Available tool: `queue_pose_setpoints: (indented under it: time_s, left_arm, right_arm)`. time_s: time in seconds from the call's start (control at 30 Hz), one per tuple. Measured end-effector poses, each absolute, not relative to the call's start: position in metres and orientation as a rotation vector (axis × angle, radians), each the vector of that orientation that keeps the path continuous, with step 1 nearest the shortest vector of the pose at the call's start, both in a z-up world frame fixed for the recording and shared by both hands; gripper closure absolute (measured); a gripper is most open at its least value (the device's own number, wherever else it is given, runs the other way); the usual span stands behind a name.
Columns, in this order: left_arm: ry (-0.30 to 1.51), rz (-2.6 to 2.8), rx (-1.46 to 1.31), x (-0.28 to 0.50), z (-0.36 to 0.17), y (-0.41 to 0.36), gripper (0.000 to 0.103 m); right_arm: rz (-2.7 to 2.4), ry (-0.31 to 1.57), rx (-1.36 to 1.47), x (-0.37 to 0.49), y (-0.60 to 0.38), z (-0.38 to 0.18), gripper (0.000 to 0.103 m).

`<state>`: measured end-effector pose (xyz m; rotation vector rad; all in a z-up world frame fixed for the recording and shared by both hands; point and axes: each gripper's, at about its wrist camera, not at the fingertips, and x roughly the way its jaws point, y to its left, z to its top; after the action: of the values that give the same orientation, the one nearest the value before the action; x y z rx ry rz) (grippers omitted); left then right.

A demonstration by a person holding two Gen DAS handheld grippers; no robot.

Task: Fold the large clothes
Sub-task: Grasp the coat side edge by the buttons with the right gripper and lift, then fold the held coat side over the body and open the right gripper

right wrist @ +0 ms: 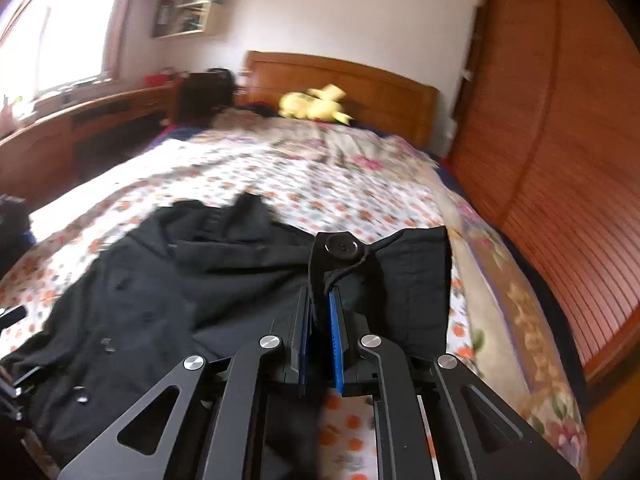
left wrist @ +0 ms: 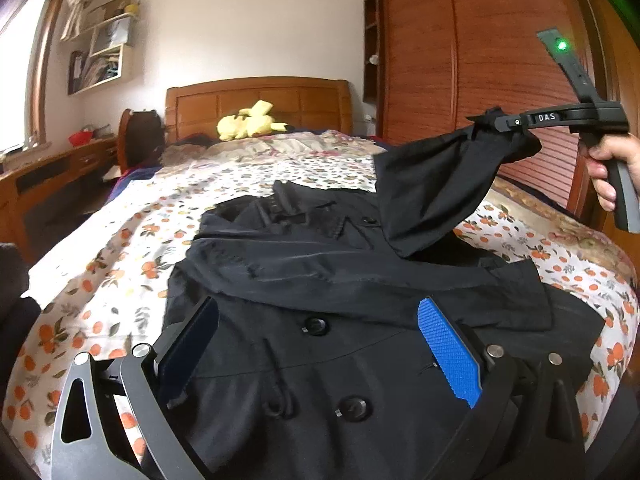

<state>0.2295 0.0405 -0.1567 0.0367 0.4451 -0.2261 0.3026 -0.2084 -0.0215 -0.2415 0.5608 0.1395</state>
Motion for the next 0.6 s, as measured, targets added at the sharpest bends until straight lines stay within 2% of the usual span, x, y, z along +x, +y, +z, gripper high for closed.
queue_pose_setpoints:
  time_s: [0.43,0.6]
  left_arm:
    - [0.414,-0.172,0.026,0.203,-0.14,0.086,0.003]
    - [0.417,-0.162,0.025,0.196,-0.139,0.096,0.003]
  right_arm:
    - [0.308,0.537,-0.321,0.274,-0.104,-0.01,0.09]
    - [0.342,0.543,-0.318,0.269,-0.083,-0.009,0.079]
